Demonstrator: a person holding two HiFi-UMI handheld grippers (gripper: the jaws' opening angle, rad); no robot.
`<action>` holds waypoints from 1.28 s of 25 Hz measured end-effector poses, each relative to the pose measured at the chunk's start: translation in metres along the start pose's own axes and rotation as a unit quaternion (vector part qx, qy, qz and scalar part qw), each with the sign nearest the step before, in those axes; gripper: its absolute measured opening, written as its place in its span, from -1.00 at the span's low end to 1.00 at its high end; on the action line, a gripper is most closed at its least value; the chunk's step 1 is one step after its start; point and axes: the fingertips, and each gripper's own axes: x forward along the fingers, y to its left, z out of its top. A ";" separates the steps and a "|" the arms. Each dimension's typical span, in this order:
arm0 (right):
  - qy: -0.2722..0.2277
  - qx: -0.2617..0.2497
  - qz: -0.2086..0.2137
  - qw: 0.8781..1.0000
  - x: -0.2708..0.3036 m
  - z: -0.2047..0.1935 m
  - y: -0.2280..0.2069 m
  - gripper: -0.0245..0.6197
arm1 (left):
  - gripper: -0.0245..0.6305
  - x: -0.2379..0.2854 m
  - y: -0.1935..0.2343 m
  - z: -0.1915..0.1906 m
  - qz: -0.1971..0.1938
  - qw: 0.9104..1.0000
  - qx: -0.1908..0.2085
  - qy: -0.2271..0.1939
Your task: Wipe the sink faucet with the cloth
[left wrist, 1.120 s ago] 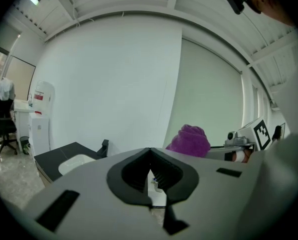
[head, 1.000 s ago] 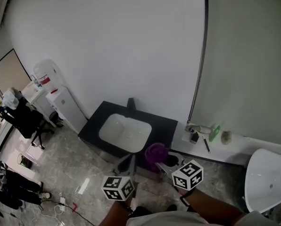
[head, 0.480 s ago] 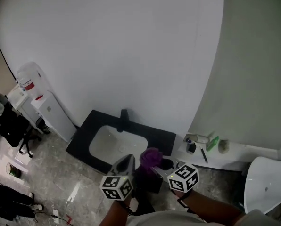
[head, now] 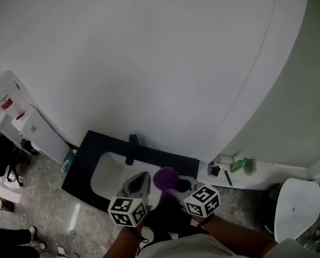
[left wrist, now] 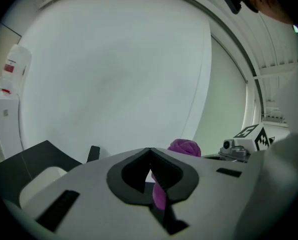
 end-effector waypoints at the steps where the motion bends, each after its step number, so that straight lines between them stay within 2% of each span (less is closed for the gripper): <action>1: 0.006 0.001 0.002 1.000 0.011 -0.001 -0.010 -0.65 | -0.91 0.007 0.008 -0.002 0.003 1.000 -0.003 0.004; 6: 0.036 0.006 0.015 0.999 0.077 -0.002 -0.061 -0.65 | -0.90 0.019 0.031 -0.005 0.039 0.999 -0.025 0.008; 10: 0.055 -0.031 0.010 0.998 0.154 0.014 -0.106 -0.65 | -0.91 0.023 0.051 -0.001 0.066 0.997 -0.030 0.012; 13: 0.096 -0.050 0.017 0.994 0.213 0.005 -0.139 -0.65 | -0.90 0.028 0.065 0.000 0.091 0.995 -0.035 0.010; 17: 0.146 -0.069 0.024 0.987 0.275 -0.027 -0.170 -0.65 | -0.90 0.038 0.084 -0.011 0.116 0.992 -0.045 0.021; 20: 0.176 -0.081 0.023 0.981 0.307 -0.066 -0.179 -0.65 | -0.91 0.035 0.101 -0.025 0.138 0.988 -0.058 0.032; 24: 0.259 -0.061 0.021 0.964 0.337 -0.140 -0.202 -0.64 | -0.90 0.034 0.123 -0.042 0.154 0.985 -0.069 0.046; 26: 0.277 -0.068 0.029 0.958 0.340 -0.152 -0.204 -0.64 | -0.90 0.034 0.127 -0.044 0.158 0.984 -0.073 0.046; 28: 0.259 -0.072 0.030 0.963 0.328 -0.136 -0.198 -0.64 | -0.90 0.035 0.130 -0.043 0.159 0.983 -0.076 0.042; 31: 0.170 -0.070 0.032 0.982 0.295 -0.072 -0.178 -0.64 | -0.91 0.037 0.130 -0.038 0.153 0.985 -0.073 0.038; 32: 0.148 -0.078 0.033 0.985 0.290 -0.053 -0.173 -0.65 | -0.91 0.039 0.130 -0.037 0.150 0.985 -0.071 0.038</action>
